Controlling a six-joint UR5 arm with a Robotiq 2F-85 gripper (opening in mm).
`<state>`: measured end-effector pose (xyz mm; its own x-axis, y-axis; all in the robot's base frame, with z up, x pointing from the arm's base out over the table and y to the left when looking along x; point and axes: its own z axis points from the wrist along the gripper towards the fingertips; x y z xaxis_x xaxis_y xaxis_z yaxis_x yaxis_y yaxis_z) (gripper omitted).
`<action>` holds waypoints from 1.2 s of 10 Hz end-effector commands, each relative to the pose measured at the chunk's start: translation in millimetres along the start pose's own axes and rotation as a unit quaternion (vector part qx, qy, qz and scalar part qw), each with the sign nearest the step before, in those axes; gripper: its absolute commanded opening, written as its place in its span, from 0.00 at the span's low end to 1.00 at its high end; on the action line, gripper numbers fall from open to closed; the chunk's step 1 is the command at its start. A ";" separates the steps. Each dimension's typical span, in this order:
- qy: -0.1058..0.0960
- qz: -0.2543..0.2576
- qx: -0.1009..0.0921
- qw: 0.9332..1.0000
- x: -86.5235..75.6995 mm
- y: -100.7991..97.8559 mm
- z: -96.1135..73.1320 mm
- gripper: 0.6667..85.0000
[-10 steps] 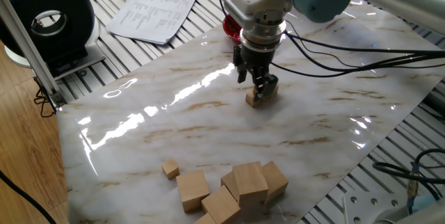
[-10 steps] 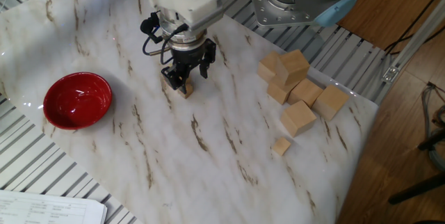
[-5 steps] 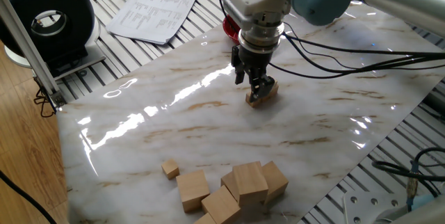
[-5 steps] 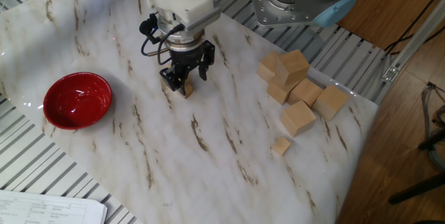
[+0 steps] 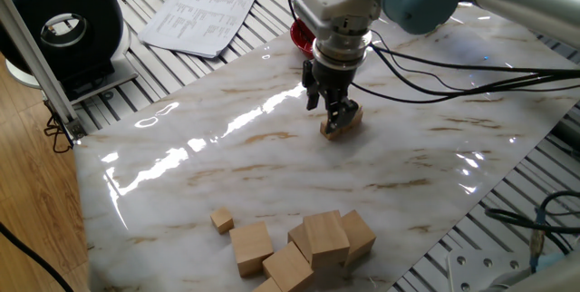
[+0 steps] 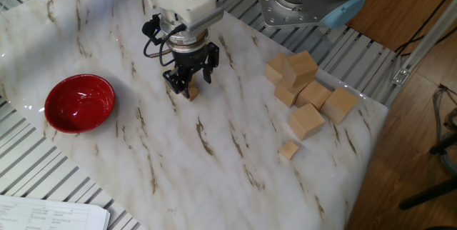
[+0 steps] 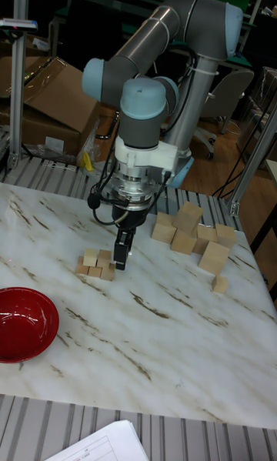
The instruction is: Stack the blocks into a pyramid shape
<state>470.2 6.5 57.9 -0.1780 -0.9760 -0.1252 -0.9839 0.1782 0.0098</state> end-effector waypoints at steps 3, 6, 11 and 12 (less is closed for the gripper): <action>-0.002 0.011 -0.003 1.000 12.4 1.1 -0.6 0.55; -0.010 0.005 -0.007 1.000 20.3 8.7 0.2 0.60; 0.002 -0.022 -0.006 1.000 40.6 7.8 -8.8 0.62; 0.002 -0.027 -0.004 1.000 43.8 7.1 -8.7 0.64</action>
<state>454.9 -27.9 58.6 -0.1440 -0.9826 -0.1170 -0.9896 0.1426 0.0207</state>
